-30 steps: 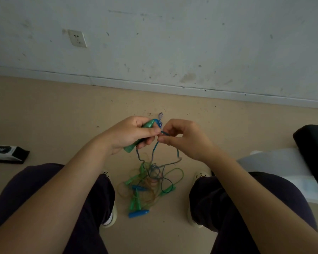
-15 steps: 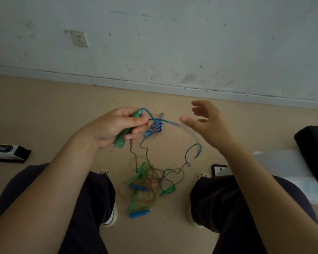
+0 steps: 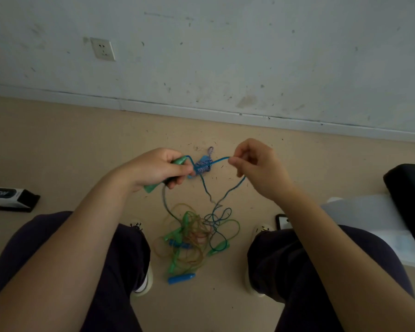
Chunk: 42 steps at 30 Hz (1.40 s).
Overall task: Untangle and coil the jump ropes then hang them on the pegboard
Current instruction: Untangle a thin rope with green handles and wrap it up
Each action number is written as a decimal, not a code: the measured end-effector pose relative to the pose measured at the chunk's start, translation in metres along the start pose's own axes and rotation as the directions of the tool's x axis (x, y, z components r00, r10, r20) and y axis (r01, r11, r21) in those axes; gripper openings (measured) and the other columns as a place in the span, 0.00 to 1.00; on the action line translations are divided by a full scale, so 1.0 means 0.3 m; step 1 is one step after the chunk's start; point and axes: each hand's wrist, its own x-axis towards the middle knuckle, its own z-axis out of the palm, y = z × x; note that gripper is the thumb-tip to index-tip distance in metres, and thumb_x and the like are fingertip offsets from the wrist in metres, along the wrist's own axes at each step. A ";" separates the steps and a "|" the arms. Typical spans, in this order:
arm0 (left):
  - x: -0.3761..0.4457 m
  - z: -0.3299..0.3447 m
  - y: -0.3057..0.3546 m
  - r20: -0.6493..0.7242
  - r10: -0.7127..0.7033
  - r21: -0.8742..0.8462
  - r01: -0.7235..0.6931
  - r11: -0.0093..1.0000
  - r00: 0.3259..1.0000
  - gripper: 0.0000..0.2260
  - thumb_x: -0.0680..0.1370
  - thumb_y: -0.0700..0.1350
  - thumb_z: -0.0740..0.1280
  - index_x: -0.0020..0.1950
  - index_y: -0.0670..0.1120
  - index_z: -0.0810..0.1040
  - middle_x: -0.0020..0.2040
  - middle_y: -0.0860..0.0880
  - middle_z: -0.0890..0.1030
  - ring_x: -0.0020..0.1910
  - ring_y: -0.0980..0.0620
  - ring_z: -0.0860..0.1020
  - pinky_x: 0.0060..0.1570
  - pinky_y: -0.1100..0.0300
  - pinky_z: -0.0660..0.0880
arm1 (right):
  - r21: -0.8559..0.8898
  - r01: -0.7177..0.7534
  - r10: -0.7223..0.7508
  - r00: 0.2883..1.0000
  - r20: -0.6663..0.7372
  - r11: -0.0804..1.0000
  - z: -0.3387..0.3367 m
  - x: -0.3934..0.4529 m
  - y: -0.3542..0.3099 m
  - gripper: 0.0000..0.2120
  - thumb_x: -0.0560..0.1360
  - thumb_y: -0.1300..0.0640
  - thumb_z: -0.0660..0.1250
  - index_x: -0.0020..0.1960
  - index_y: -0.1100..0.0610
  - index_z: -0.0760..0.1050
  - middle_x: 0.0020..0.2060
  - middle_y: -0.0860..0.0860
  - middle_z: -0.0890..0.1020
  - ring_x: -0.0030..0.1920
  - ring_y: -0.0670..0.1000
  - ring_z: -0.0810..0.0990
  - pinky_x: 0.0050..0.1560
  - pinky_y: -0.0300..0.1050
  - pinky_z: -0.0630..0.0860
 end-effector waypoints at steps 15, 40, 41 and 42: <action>0.008 0.104 0.031 0.088 0.094 -0.183 -0.076 0.980 0.992 0.05 0.81 0.45 0.68 0.48 0.44 0.80 0.31 0.51 0.74 0.27 0.56 0.70 0.32 0.60 0.73 | 0.137 -0.006 -0.026 0.973 0.231 0.991 0.058 -0.030 -0.015 0.04 0.74 0.62 0.73 0.45 0.55 0.79 0.38 0.54 0.85 0.37 0.50 0.83 0.44 0.45 0.81; -0.012 0.047 0.033 0.001 0.100 -0.178 -0.098 0.979 0.995 0.08 0.81 0.44 0.67 0.52 0.42 0.82 0.31 0.52 0.74 0.27 0.56 0.70 0.33 0.60 0.71 | 0.179 -0.014 0.033 0.994 -0.106 0.984 -0.021 0.025 0.042 0.08 0.77 0.59 0.69 0.41 0.50 0.75 0.27 0.42 0.77 0.28 0.43 0.74 0.34 0.44 0.74; -0.014 0.041 0.031 -0.003 0.101 -0.177 -0.100 0.979 0.995 0.08 0.81 0.44 0.67 0.52 0.41 0.82 0.31 0.53 0.74 0.27 0.56 0.70 0.33 0.60 0.71 | 0.215 -0.032 0.067 0.985 -0.159 0.976 -0.040 0.029 0.046 0.06 0.77 0.59 0.69 0.42 0.51 0.75 0.27 0.43 0.77 0.28 0.45 0.74 0.35 0.46 0.74; -0.014 0.039 0.028 -0.004 0.098 -0.182 -0.097 0.978 0.995 0.08 0.81 0.44 0.67 0.52 0.41 0.82 0.31 0.53 0.74 0.27 0.56 0.70 0.33 0.60 0.71 | 0.246 -0.038 0.084 0.980 -0.181 0.969 -0.052 0.030 0.048 0.05 0.76 0.58 0.68 0.43 0.52 0.74 0.28 0.44 0.78 0.28 0.46 0.75 0.35 0.47 0.74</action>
